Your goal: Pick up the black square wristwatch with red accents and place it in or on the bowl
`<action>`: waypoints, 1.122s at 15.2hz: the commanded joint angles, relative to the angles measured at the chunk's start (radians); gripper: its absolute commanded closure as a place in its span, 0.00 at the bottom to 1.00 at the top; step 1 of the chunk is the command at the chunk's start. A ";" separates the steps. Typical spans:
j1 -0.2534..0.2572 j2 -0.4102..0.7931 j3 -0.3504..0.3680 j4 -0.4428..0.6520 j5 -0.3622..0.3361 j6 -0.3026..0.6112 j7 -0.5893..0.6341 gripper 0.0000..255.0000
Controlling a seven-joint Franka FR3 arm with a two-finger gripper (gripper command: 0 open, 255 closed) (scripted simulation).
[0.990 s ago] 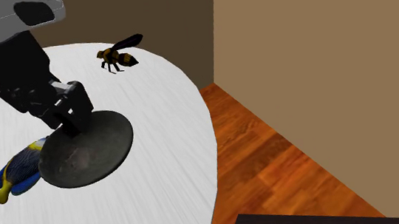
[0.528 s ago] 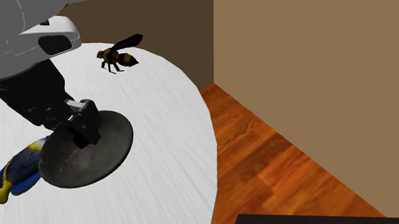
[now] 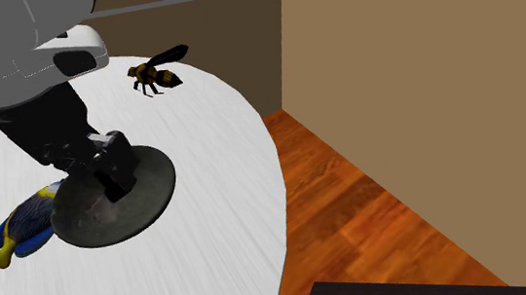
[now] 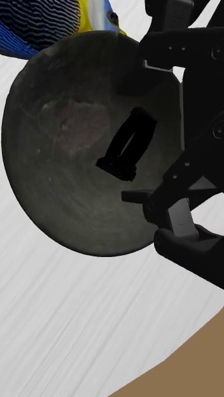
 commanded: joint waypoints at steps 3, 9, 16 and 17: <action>0.000 0.000 0.000 0.000 0.000 0.000 0.000 0.00; 0.016 -0.003 0.006 0.125 0.007 -0.125 -0.009 0.00; 0.016 -0.003 0.006 0.125 0.007 -0.125 -0.009 0.00; 0.016 -0.004 0.006 0.124 0.007 -0.125 -0.009 0.00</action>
